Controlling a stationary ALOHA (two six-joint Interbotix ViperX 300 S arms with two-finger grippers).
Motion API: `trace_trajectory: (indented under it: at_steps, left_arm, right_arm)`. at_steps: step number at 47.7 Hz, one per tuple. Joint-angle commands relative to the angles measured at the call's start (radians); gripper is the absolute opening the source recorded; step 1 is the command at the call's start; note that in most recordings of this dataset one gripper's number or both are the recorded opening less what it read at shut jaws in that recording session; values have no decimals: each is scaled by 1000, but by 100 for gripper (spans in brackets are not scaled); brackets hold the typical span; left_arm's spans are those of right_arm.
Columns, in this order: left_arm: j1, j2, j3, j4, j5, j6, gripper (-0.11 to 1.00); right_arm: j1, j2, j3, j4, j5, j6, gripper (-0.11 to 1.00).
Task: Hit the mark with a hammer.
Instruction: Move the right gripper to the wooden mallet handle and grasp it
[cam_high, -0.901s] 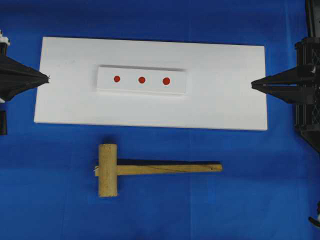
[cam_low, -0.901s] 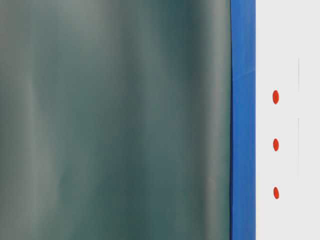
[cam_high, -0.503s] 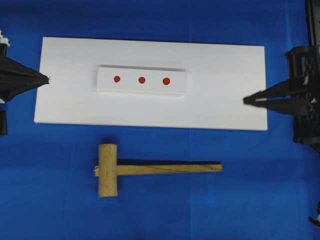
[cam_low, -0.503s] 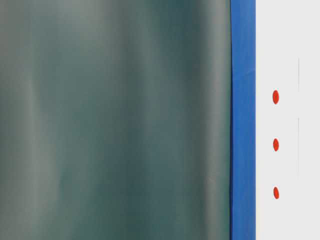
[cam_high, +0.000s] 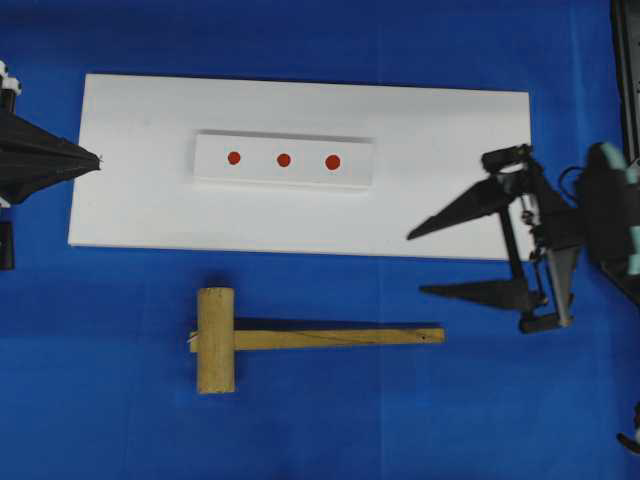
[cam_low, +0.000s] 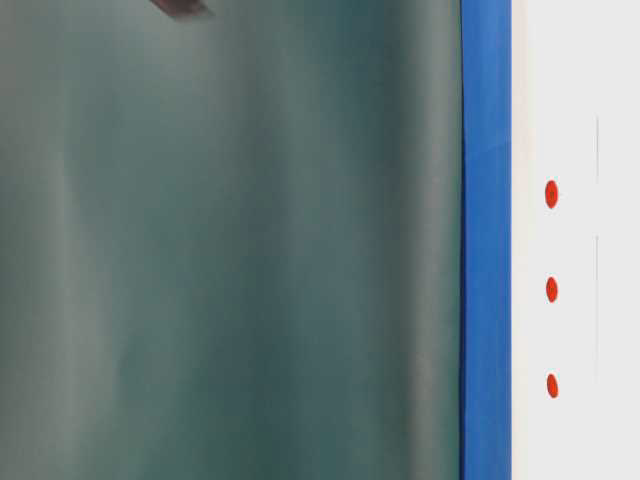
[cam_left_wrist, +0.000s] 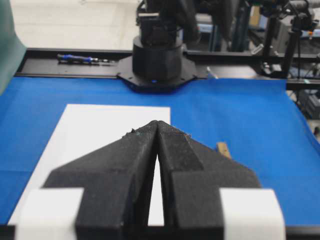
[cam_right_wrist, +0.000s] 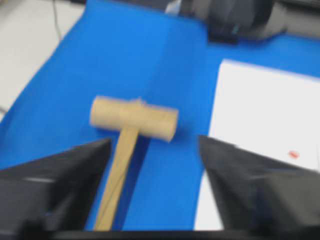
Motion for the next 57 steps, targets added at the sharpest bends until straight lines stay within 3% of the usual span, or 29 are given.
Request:
trace_trajectory:
  at_steps: [1,4,6,19,42,57]
  left_arm:
    - [-2,3,-18,-2,-5,0,0]
    - [-3,3,-18,-2,-6,0,0]
    - [-2,2,-17,-2,-5,0,0]
    - [0,2,-15,-2,-6,0,0]
    - [18,3,0,-2,-5,-2,0]
    - [31,2,14,-2,-5,-2,0]
  right_arm:
    - [14,35,-43,3,35,23,75]
    - [23,69,-54,3,58,44,90]
    - [28,91,-61,3,64,58,94]
    - [57,285,-97,8,-51,94,90]
    - [64,655,-206,135,-209,94,90]
    - [106,813,-244,210,-299,94,90]
